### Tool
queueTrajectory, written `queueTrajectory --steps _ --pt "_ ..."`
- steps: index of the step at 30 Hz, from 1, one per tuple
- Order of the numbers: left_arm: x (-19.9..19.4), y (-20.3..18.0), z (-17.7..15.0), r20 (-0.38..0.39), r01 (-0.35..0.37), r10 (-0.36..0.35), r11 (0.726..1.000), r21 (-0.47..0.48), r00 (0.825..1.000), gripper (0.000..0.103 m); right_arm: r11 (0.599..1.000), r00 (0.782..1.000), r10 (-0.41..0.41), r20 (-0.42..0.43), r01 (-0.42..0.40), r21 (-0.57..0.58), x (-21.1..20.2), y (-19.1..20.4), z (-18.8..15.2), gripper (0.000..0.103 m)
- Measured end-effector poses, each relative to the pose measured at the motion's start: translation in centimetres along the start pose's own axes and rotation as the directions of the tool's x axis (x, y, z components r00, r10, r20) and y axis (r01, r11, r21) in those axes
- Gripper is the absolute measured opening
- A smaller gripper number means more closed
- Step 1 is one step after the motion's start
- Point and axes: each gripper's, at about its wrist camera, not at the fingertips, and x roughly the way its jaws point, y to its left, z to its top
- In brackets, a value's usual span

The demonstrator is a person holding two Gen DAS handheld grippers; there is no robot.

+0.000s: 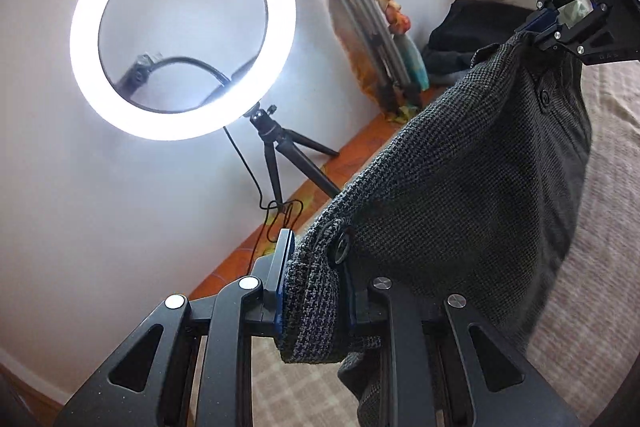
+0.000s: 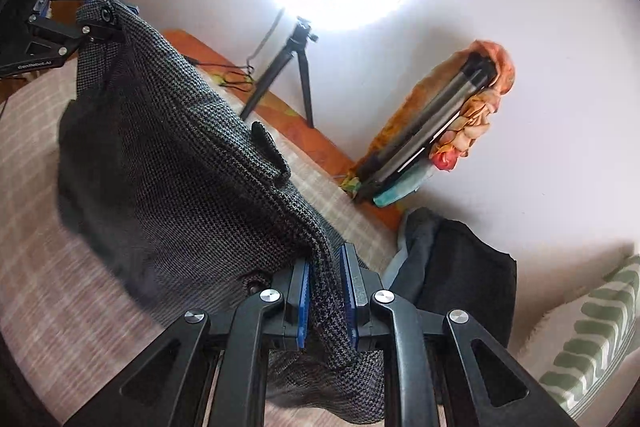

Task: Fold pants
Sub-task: 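Lift the shorts with both grippers and fold the leg hem toward the waistband, then lower the folded shorts onto the bed and open both grippers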

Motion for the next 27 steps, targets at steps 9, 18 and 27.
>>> queueTrajectory --steps 9,18,27 --pt "7.9 0.2 -0.2 -0.1 0.023 -0.021 1.0 0.017 0.995 0.019 0.999 0.996 0.041 -0.077 -0.039 0.022 8.5 -1.4 1.1 0.012" --pt "14.5 -0.2 -1.1 -0.21 0.056 -0.056 0.998 -0.002 0.976 0.022 0.995 0.983 0.1 -0.157 -0.093 0.047 15.3 -1.7 1.0 0.013" --pt "16.4 2.1 -1.7 -0.268 -0.041 0.022 0.997 -0.064 0.963 0.053 0.99 0.974 0.098 -0.206 -0.075 0.118 19.2 -2.4 0.6 0.023"
